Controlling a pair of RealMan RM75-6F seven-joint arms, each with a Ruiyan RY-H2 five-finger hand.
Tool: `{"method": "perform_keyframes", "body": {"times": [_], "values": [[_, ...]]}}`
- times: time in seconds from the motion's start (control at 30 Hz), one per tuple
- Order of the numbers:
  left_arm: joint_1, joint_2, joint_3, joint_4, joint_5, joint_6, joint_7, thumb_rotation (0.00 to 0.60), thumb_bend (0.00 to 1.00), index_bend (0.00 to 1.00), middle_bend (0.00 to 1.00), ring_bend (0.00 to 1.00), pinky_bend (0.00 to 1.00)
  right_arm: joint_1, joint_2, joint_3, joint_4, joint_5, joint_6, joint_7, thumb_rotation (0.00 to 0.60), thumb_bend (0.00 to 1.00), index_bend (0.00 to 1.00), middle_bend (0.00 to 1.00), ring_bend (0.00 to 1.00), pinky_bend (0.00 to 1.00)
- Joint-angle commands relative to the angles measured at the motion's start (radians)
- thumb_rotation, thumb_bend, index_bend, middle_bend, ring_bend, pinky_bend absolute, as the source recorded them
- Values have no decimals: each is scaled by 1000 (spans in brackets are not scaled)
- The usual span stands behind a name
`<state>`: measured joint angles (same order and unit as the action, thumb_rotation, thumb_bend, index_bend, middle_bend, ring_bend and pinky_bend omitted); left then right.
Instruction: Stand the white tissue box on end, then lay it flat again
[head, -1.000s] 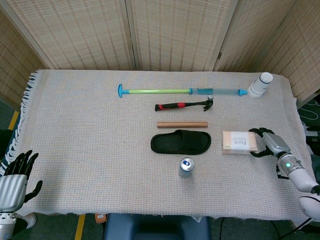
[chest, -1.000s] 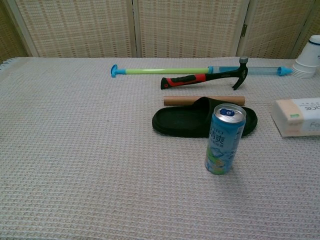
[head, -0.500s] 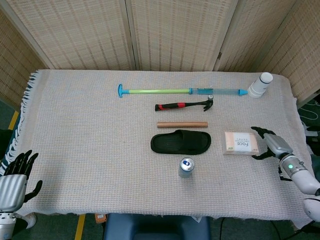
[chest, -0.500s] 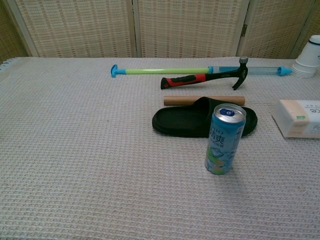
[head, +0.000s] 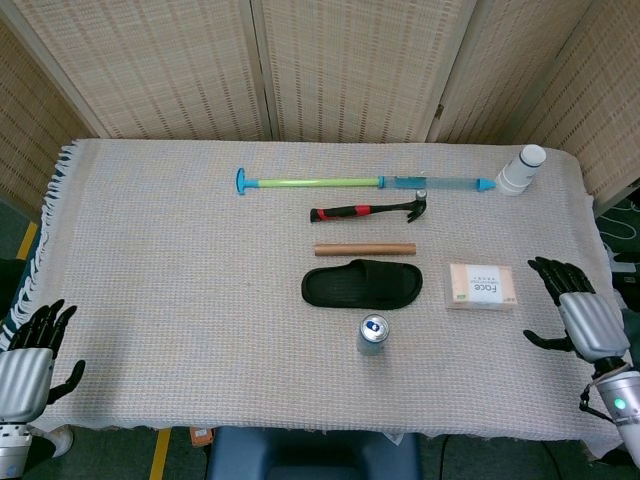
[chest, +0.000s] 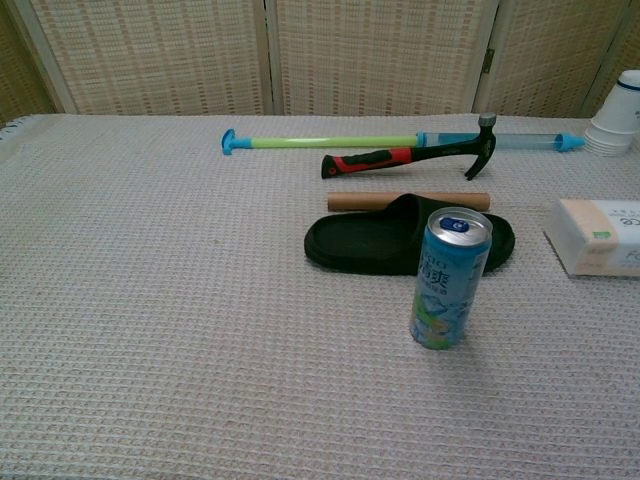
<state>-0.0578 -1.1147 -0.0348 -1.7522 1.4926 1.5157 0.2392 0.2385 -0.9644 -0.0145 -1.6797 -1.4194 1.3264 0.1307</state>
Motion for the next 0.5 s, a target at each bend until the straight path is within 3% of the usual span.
{"method": "perform_keyframes", "body": {"times": [0.03,0.5], "values": [[-1,0,0,2,-3,-3,-1,600,344,100,0,0,154,-124,-22,-34,-82,-11,121,-169,600,145,0,26,0,0],[-5,-5,-1,9,-4,-8,-4,600,344,99,0,0,154,-190,-52,-13,-7,-18,195,-153,600,144,0,26,0,0]]}}
